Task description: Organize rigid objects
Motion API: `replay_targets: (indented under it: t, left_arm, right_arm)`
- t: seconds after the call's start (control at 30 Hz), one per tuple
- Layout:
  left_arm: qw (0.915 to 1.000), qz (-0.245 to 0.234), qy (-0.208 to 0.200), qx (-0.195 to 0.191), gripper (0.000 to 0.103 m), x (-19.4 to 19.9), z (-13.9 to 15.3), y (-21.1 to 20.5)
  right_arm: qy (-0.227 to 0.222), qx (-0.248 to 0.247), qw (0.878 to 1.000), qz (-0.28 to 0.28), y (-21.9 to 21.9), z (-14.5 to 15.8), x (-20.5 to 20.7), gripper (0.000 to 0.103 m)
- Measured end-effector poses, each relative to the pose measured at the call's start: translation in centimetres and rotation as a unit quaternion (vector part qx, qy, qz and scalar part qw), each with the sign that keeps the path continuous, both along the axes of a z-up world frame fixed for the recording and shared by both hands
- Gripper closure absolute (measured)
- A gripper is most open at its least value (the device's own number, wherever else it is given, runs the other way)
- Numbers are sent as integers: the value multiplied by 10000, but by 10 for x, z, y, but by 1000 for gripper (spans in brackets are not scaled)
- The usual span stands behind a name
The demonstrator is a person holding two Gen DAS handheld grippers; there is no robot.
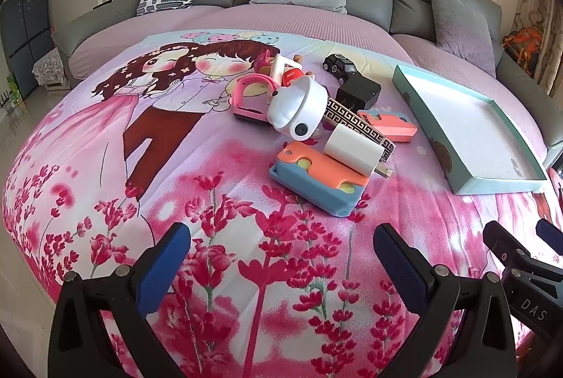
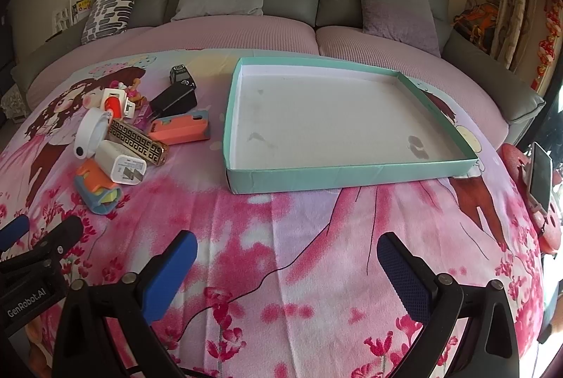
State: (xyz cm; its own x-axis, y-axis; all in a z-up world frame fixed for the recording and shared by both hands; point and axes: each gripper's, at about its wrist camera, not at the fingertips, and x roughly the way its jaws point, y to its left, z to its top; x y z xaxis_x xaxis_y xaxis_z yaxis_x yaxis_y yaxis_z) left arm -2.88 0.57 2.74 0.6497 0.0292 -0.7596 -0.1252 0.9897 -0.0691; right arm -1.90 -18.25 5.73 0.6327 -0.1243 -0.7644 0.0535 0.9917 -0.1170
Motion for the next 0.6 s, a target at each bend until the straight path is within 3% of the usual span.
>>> replay_targets:
  t: [0.6]
  left_arm:
    - [10000, -34, 21, 15, 0, 1, -2, -1]
  right_arm:
    - [-20, 17, 10000, -3, -1, 1, 0, 0]
